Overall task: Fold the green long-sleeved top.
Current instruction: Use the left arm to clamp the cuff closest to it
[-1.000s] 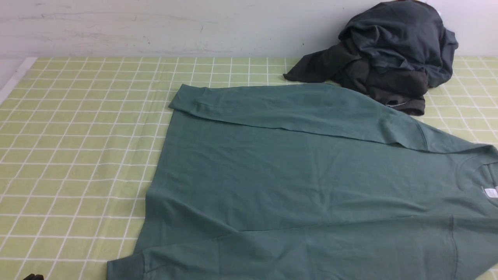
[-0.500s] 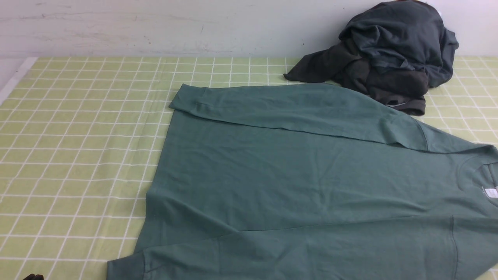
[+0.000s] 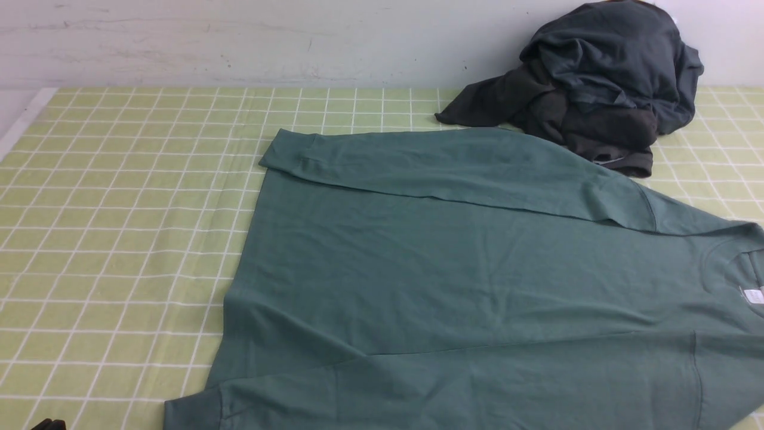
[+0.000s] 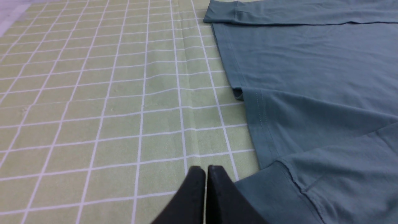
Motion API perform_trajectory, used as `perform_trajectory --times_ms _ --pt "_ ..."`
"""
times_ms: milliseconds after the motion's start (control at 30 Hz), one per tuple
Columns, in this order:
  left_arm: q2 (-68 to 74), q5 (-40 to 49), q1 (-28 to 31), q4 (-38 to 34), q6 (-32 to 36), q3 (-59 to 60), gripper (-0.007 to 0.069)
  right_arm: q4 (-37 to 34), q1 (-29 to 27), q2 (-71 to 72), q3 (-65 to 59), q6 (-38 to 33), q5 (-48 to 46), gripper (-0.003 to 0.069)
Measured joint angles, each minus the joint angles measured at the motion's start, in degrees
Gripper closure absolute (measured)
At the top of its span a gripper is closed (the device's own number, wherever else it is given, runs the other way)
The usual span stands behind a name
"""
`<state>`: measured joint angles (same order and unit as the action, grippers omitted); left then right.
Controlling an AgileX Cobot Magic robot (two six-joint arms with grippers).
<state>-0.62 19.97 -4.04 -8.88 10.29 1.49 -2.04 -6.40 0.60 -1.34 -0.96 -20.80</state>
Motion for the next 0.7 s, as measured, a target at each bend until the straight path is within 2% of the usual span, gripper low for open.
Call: perform_trajectory --times_ms 167,233,333,400,433,467,700 --pt "0.0 -5.7 0.0 0.1 0.0 0.2 0.0627 0.0 0.0 0.0 0.0 0.0 0.1 0.0671" --pt "0.0 -11.8 0.0 0.1 0.0 0.2 0.0627 0.0 0.0 0.0 -0.1 0.0 2.0 0.0671" --pt "0.0 -16.2 0.0 0.1 0.1 0.2 0.0627 0.0 0.0 0.0 -0.2 0.0 5.6 0.0671" --pt "0.0 -21.5 0.0 0.1 0.1 0.2 0.0627 0.0 0.0 0.0 -0.2 0.0 14.1 0.0671" --pt "0.0 -22.3 0.0 0.1 0.1 0.2 0.0627 0.0 0.0 0.0 -0.2 0.0 14.8 0.0671" --pt "0.0 -25.4 0.0 0.1 0.1 0.2 0.0627 0.0 0.0 0.0 -0.2 0.0 22.2 0.0671" --pt "0.0 -33.9 0.0 -0.3 -1.0 0.2 0.0627 0.0 0.0 0.0 -0.2 4.6 44.9 0.0671"
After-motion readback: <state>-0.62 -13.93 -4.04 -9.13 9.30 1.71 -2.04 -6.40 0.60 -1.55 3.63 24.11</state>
